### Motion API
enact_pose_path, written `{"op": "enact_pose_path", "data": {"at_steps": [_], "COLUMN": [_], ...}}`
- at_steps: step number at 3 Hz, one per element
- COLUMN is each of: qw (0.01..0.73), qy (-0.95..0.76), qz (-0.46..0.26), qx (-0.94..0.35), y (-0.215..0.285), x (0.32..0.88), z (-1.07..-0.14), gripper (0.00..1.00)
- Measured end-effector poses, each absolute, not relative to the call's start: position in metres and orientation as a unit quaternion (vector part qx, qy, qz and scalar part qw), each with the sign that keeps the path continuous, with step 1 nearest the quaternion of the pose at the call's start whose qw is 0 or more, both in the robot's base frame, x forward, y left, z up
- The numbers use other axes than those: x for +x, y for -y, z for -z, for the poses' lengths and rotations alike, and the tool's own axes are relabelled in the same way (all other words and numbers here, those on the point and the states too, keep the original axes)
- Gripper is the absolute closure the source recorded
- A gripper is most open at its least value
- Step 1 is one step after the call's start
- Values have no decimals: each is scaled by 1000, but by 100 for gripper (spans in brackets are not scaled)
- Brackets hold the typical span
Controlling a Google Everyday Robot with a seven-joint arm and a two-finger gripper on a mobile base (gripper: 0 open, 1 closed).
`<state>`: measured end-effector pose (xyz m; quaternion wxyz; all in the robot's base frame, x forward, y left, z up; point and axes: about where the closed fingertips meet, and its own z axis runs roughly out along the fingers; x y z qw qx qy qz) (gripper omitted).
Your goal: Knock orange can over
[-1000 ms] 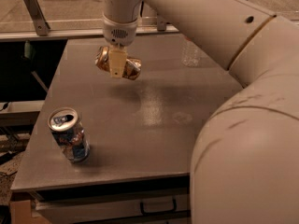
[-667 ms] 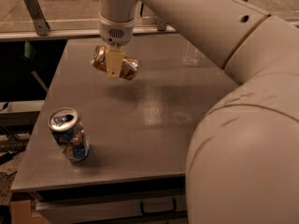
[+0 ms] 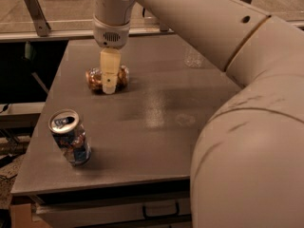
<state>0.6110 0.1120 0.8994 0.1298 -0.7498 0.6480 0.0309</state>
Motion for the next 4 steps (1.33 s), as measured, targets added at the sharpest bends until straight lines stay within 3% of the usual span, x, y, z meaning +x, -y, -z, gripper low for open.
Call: {"op": "enact_pose_path", "data": {"at_steps": [2, 3, 4], "qw": [182, 248, 332], "qy": [-676, -699, -730], "qz": [-105, -138, -123], "qx": [-706, -657, -585], "y": [-96, -55, 23], "x": [589, 588, 600], "z": [-889, -886, -901], "gripper": [0, 0, 0]}}
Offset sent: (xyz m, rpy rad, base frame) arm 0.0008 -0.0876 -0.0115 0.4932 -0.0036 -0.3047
